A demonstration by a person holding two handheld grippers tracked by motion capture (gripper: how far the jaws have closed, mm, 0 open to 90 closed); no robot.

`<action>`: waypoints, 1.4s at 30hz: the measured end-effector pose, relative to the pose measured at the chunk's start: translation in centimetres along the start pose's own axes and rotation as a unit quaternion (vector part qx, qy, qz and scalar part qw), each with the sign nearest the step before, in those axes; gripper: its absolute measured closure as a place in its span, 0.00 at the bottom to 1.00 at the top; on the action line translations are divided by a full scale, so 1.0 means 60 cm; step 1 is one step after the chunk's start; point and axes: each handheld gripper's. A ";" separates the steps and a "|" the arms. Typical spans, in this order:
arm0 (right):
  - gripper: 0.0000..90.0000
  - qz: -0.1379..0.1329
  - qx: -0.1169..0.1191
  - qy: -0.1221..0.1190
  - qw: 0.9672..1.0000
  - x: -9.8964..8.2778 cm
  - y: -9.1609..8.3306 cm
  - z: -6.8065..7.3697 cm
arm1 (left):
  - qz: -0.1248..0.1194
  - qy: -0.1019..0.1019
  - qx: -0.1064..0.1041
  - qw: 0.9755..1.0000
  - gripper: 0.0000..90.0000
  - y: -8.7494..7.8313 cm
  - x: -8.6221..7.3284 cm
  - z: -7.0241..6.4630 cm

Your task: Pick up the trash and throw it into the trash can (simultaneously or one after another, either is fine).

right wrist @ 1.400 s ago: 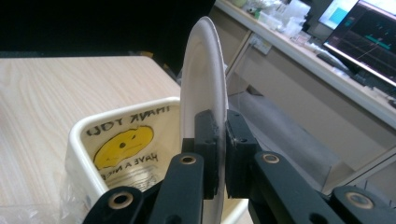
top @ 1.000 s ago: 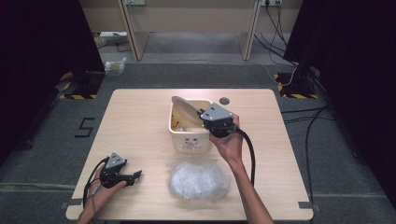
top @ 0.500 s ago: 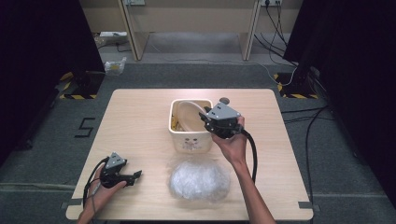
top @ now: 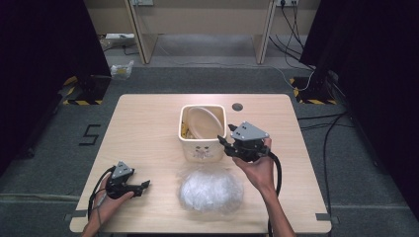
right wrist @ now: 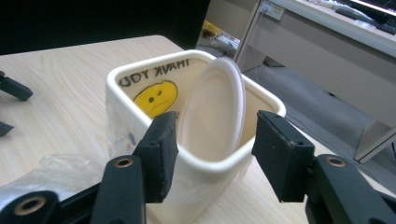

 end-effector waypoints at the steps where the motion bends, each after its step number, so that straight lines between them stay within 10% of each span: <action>1: 0.52 0.001 0.000 0.002 1.000 -0.004 -0.004 0.002 | 0.002 0.002 0.000 1.000 0.19 0.000 0.000 0.000; 19: 0.37 0.000 0.063 0.032 0.998 -0.064 -0.027 0.062 | 0.001 0.002 0.000 1.000 0.19 0.000 0.000 0.000; 42: 0.31 0.059 0.127 0.017 0.990 -0.089 0.028 0.127 | 0.000 0.001 0.000 1.000 0.19 0.000 0.000 0.000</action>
Point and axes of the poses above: each handheld gripper's, and its own axes: y roughly forward along the jaws, x roughly out of its top, z roughly to its left, and after that the axes turned 13 degrees about z, right-handed
